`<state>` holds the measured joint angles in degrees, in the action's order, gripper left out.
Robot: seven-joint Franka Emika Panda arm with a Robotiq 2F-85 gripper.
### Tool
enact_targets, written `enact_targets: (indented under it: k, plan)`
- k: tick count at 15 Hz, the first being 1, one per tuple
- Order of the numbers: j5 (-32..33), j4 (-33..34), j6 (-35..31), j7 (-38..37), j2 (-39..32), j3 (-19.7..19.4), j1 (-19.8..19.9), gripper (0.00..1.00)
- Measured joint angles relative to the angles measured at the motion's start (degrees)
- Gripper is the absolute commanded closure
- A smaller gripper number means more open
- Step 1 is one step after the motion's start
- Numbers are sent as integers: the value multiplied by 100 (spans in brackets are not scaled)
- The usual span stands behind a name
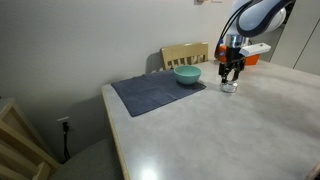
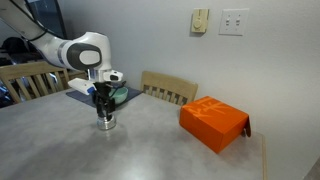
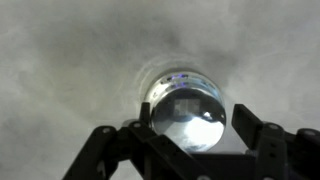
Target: Remove the lid from the jar and put it on the table
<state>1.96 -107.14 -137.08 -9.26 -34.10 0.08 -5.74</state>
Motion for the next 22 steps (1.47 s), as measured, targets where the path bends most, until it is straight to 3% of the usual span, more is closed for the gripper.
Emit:
enact_targets:
  k: [2,10,16,22]
  plan:
    - [-3,3,34,-33,5,0,-4,56]
    - [73,-8,318,-208,173,-8,-39,56]
    - [226,-327,526,-430,998,-108,-95,56]
    - [-676,-822,473,425,1752,-179,689,56]
